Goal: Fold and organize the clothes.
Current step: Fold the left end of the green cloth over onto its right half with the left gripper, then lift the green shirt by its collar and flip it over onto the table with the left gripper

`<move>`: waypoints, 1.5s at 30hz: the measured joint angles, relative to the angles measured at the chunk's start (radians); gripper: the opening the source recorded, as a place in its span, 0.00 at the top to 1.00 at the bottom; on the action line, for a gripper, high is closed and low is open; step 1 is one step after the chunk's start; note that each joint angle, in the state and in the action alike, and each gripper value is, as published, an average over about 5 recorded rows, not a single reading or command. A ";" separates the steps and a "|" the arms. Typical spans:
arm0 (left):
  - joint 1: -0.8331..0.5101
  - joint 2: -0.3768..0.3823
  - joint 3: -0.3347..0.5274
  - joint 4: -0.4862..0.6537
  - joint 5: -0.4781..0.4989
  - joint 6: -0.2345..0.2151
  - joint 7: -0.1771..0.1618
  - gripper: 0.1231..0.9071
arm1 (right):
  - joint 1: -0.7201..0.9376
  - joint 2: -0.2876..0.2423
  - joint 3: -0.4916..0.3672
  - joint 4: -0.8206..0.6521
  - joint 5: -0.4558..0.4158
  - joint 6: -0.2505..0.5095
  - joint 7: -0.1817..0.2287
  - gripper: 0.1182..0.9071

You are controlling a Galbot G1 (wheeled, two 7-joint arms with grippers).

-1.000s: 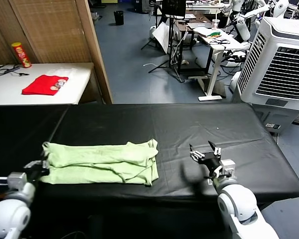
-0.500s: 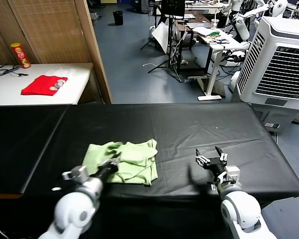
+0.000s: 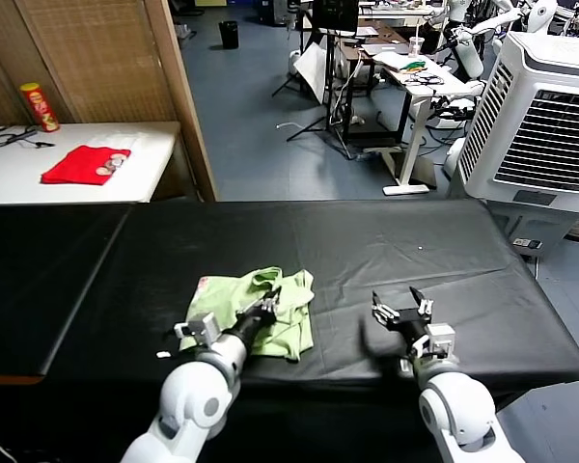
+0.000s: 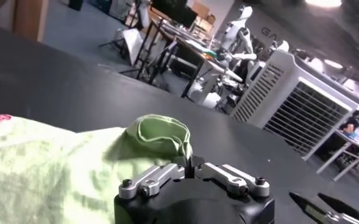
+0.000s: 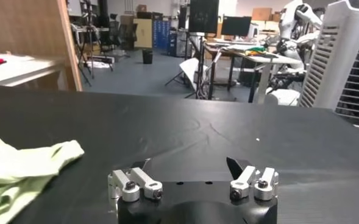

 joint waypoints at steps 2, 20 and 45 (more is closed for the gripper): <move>0.003 -0.018 0.013 0.007 0.004 -0.003 0.009 0.56 | 0.004 -0.002 -0.008 -0.001 0.003 0.013 -0.020 0.14; 0.104 0.130 -0.184 -0.022 0.205 -0.092 0.121 0.14 | 0.131 -0.014 -0.234 -0.078 -0.021 0.032 -0.133 0.14; 0.155 0.099 -0.370 0.075 -0.170 -0.062 0.115 0.14 | 0.103 0.013 -0.260 -0.057 -0.123 0.133 -0.044 0.14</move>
